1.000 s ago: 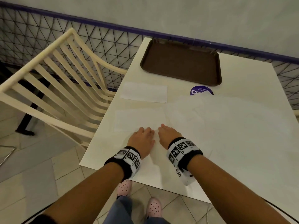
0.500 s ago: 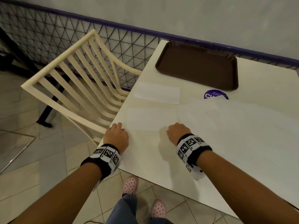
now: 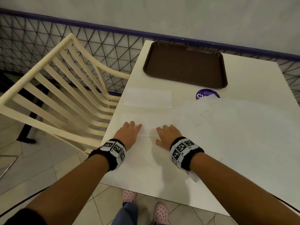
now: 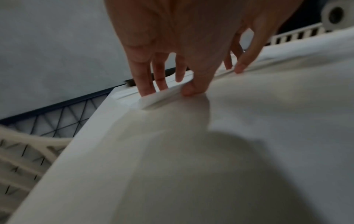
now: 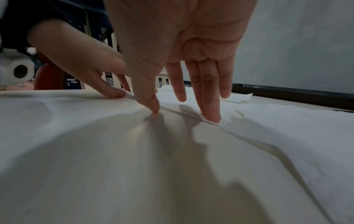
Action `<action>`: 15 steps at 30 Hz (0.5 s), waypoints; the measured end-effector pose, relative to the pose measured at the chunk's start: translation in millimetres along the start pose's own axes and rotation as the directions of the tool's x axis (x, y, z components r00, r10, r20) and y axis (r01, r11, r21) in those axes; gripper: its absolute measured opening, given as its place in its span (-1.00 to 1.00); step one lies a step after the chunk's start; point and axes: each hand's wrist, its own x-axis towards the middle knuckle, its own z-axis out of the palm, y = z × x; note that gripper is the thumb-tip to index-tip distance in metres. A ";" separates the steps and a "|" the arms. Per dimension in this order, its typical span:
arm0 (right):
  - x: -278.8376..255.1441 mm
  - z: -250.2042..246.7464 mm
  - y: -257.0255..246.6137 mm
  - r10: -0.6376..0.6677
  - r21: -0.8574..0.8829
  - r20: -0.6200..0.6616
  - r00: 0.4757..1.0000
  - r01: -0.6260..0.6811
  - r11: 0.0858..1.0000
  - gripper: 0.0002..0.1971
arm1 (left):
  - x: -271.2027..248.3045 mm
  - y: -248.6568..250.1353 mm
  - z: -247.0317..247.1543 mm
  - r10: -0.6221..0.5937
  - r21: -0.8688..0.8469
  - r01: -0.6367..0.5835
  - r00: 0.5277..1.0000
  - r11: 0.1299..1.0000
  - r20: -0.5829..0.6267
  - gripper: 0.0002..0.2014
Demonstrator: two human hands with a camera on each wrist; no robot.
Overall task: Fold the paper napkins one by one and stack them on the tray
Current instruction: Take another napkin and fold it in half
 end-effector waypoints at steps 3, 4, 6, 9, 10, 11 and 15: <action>3.2 2.4 -0.9 0.019 0.008 0.002 1.000 -0.019 1.000 -0.57 | 7.9 -5.5 5.3 0.095 0.103 -0.086 0.992 0.991 -0.084 -0.41; 3.5 3.4 -0.9 0.024 -0.012 0.010 1.000 -0.024 1.000 -0.57 | 8.0 -8.0 2.5 0.129 0.132 -0.113 0.984 0.985 -0.124 -0.42; 2.9 2.8 0.2 0.014 -0.085 0.014 1.000 -0.012 0.996 -0.60 | 11.1 -13.9 -5.1 0.179 0.127 -0.170 0.982 0.977 -0.059 -0.52; 9.3 -5.6 4.8 0.000 -0.148 -0.116 0.993 -0.017 0.989 -0.65 | 25.2 -30.5 -9.0 0.214 0.063 -0.217 0.975 0.974 0.053 -0.63; 12.6 -13.0 9.0 0.006 -0.144 -0.215 0.977 -0.038 0.989 -0.67 | 30.0 -37.5 -15.8 0.234 0.011 -0.235 0.971 0.972 0.050 -0.64; 15.3 -23.7 12.4 0.027 -0.130 -0.271 0.962 -0.065 0.989 -0.71 | 34.8 -43.1 -24.4 0.254 -0.023 -0.253 0.967 0.967 0.037 -0.65; 27.6 -72.1 29.2 0.051 -0.106 -0.244 0.968 -0.079 0.991 -0.77 | 61.2 -68.3 -68.6 0.233 -0.168 -0.238 0.971 0.957 -0.048 -0.65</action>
